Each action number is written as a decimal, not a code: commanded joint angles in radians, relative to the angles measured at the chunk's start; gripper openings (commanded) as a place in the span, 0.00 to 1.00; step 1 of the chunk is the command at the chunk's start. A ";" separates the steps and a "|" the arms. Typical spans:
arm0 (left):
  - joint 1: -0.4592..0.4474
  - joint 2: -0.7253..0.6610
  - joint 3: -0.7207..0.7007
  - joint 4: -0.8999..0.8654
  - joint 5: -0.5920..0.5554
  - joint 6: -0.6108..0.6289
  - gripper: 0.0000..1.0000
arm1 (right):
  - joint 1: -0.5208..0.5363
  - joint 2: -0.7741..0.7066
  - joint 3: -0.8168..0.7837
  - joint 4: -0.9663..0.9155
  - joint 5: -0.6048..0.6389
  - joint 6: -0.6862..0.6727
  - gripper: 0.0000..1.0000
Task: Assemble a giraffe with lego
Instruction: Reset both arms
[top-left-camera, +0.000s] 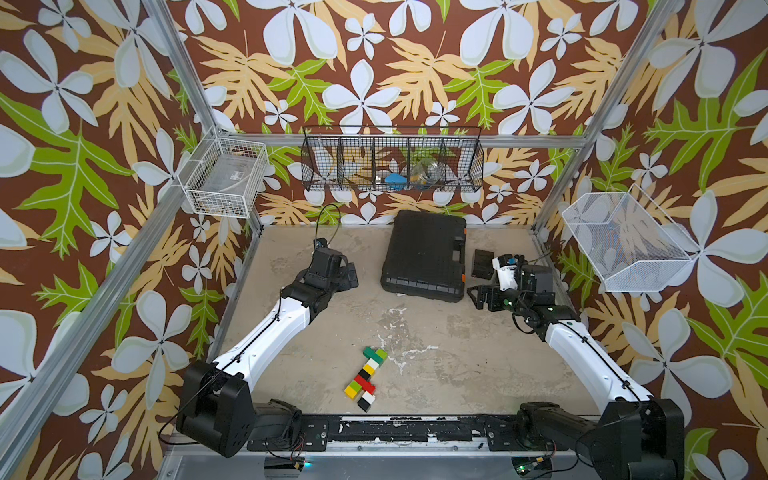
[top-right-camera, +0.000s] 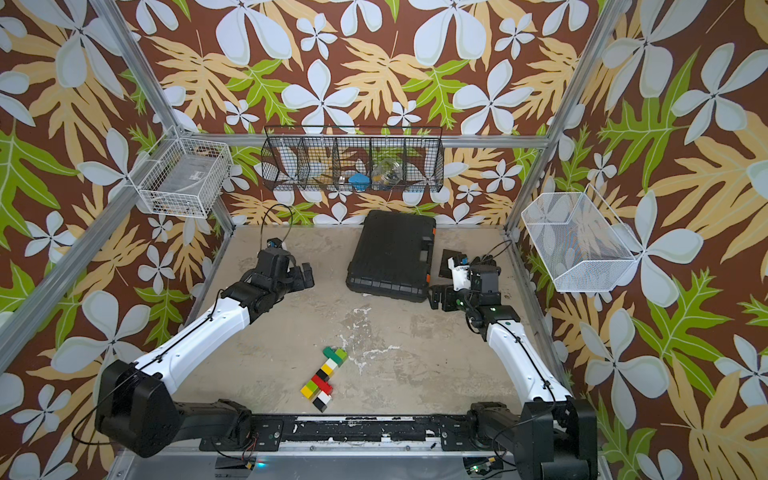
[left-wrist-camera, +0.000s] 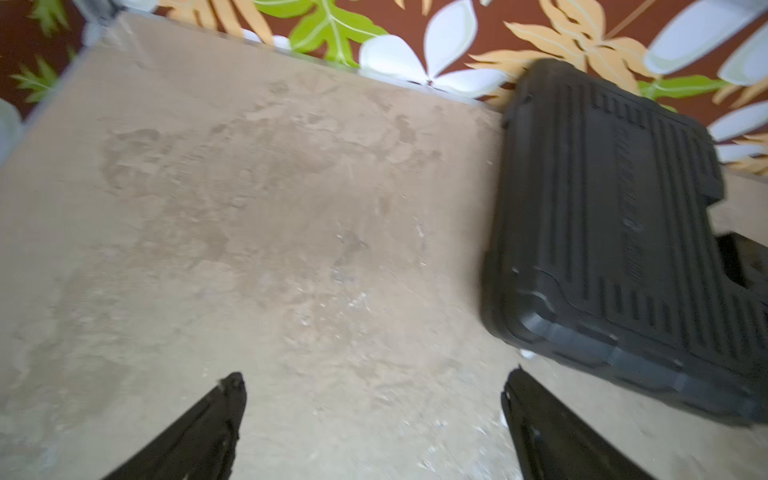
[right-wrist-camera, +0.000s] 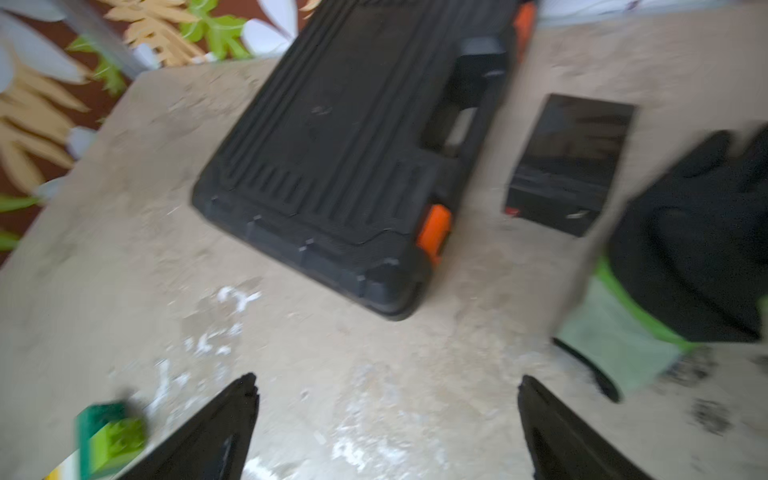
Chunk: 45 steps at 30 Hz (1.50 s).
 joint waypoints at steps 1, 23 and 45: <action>0.026 0.004 -0.065 0.187 -0.113 0.121 1.00 | -0.011 -0.082 -0.136 0.335 0.190 0.023 1.00; 0.258 -0.139 -0.734 1.150 0.119 0.332 1.00 | -0.097 0.265 -0.444 1.167 0.241 -0.031 1.00; 0.258 0.105 -0.837 1.539 0.052 0.352 1.00 | 0.003 0.329 -0.527 1.351 0.364 -0.117 1.00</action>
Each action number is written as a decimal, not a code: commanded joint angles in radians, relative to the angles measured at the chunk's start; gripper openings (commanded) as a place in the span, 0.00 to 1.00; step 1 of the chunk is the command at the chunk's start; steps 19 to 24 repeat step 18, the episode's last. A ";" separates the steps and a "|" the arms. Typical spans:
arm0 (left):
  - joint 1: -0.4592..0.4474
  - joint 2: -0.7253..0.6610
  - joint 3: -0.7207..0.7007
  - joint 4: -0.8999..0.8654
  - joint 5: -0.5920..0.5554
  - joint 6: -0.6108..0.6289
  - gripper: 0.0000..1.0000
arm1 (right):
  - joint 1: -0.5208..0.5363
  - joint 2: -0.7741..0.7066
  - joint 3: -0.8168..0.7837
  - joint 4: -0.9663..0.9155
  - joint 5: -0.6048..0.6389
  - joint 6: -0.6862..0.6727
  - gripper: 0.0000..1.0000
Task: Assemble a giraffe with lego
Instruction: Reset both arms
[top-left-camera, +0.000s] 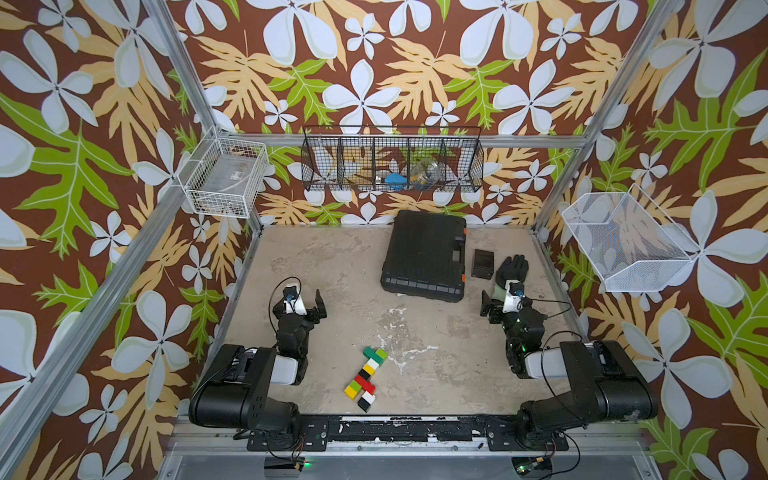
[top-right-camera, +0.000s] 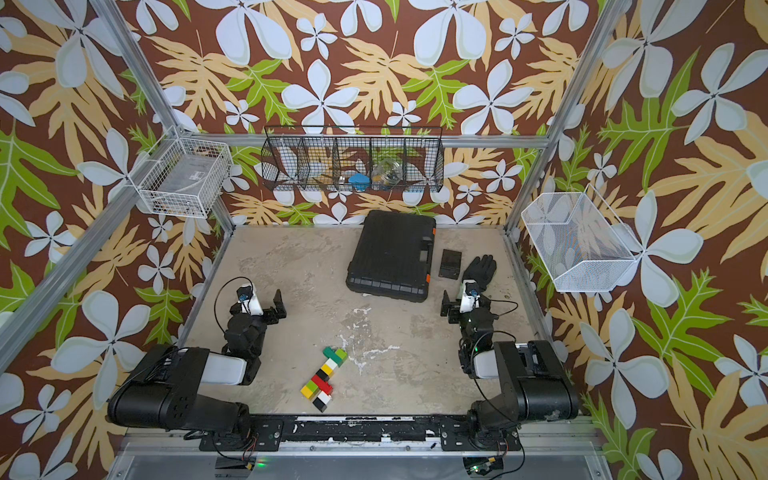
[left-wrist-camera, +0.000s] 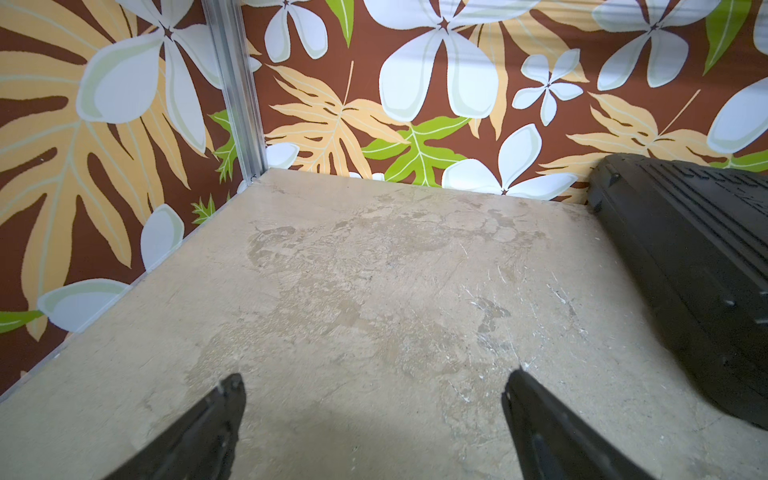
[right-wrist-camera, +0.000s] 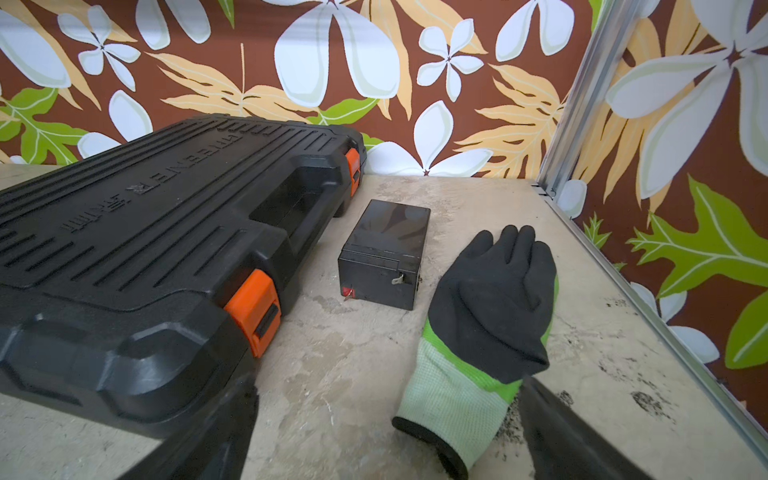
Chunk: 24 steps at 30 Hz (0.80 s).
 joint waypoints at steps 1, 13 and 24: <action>0.000 -0.001 -0.002 0.046 -0.007 -0.003 1.00 | 0.002 -0.003 -0.002 0.033 0.020 -0.014 1.00; 0.001 -0.002 -0.002 0.046 -0.006 -0.003 1.00 | 0.005 0.006 0.011 0.018 0.028 -0.018 1.00; 0.001 -0.002 -0.001 0.046 -0.006 -0.003 1.00 | 0.006 -0.002 0.005 0.024 0.027 -0.017 1.00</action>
